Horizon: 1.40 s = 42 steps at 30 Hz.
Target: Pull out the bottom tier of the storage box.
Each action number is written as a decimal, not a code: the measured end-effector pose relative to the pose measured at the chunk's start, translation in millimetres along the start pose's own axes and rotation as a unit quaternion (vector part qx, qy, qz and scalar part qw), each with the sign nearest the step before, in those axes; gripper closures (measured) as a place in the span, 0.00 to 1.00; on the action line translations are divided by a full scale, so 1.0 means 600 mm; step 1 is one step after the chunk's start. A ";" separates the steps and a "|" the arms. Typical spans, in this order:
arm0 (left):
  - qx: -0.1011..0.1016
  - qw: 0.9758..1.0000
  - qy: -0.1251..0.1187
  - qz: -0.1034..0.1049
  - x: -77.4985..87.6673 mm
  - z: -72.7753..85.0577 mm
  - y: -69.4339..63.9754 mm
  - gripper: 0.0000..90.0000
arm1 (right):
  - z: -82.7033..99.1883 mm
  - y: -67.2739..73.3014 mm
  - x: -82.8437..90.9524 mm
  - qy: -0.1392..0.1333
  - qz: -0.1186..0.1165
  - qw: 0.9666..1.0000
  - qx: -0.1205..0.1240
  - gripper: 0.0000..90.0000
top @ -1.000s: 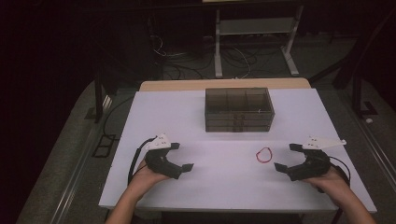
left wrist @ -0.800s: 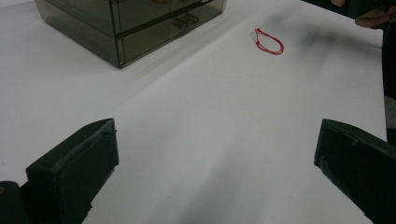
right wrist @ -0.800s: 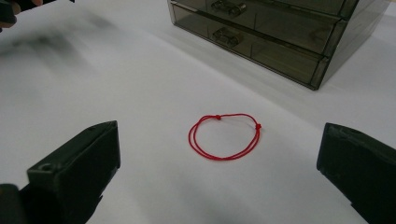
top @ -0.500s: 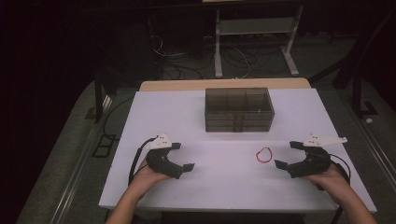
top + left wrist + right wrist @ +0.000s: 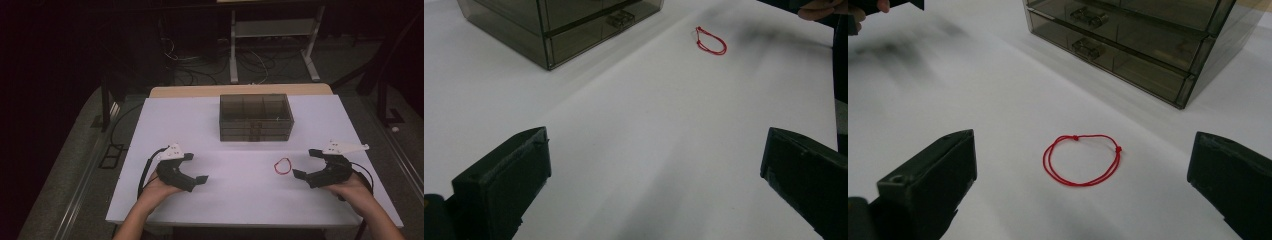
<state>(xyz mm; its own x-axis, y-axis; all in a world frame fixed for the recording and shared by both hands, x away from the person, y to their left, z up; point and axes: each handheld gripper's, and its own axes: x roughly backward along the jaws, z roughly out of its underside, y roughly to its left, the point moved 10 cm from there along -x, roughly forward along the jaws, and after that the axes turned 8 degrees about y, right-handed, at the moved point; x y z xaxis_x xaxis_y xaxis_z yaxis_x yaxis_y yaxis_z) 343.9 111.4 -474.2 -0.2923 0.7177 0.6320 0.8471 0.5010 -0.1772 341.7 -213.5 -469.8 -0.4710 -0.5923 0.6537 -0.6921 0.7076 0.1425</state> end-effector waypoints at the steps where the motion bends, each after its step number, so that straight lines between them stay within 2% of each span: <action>1: 0.000 1.000 0.000 0.000 0.001 0.000 0.000 0.00 | -0.001 0.000 -0.001 -0.001 -0.001 1.000 0.000 0.00; 33: 0.011 1.000 -0.010 -0.001 0.006 -0.003 0.005 0.00 | -0.020 -0.014 -0.043 0.020 -0.005 1.000 0.002 0.00; 42: 0.011 1.000 -0.011 -0.001 0.007 -0.003 0.005 0.00 | -0.036 -0.018 -0.054 0.021 -0.003 1.000 0.007 0.00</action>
<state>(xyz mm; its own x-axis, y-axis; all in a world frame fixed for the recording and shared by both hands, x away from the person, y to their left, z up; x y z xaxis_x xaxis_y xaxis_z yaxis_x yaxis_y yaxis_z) 345.9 114.7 -470.6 -0.3037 0.7274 0.6154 0.8369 0.5124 -0.1926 376.0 -193.6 -476.6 -0.4441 -0.5792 0.6836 -0.7021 0.6989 0.1361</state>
